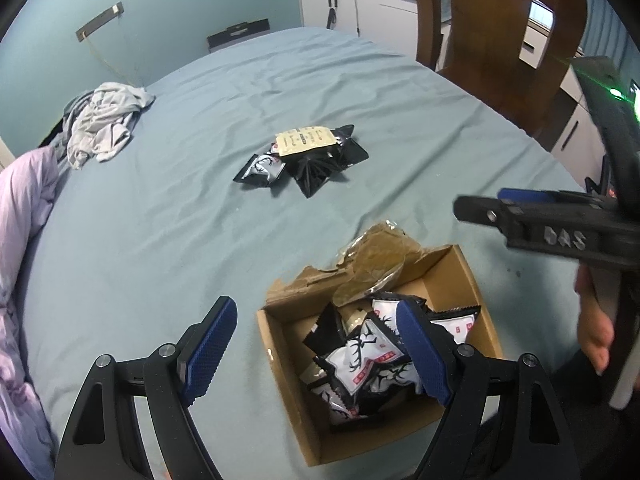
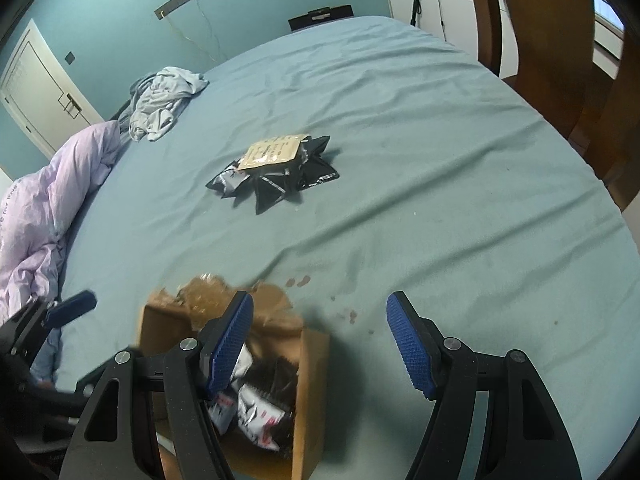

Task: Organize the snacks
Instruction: 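Move the right gripper to the pile and grasp a black packet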

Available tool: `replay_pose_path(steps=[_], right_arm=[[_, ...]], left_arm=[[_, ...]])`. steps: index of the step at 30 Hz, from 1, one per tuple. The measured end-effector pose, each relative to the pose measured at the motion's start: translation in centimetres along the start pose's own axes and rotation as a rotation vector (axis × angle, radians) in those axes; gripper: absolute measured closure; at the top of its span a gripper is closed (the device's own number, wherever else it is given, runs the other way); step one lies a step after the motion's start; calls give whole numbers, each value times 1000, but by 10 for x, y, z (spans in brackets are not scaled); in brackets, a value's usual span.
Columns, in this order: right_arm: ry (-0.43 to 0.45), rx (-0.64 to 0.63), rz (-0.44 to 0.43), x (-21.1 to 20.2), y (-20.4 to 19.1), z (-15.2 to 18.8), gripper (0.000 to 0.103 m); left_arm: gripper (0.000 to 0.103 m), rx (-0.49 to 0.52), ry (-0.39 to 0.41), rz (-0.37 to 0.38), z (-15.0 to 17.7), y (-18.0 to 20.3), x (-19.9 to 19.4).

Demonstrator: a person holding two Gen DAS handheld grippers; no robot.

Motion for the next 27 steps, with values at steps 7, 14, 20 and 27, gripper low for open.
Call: replay_pose_path(steps=[7, 14, 20, 27], right_arm=[[-1, 57, -38, 22, 10, -29, 34], [-2, -36, -12, 62, -6, -54, 34], [-18, -111, 27, 108, -22, -80, 35], [-86, -109, 48, 173, -28, -113, 35]], left_arm=[[20, -6, -13, 24, 0, 3, 4], [20, -6, -21, 30, -4, -1, 9], [20, 4, -28, 56, -7, 2, 13], [20, -58, -46, 78, -8, -10, 24]])
Point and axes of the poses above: each gripper's, at about its wrist camera, not at the fingertips, and x roughly the way its jaws point, y to its right, z to its underside, the point moved 7 cm from there along x, roughly the way its jaws point, and after that the axes turned 8 degrees about z, right-handed, at the moved point
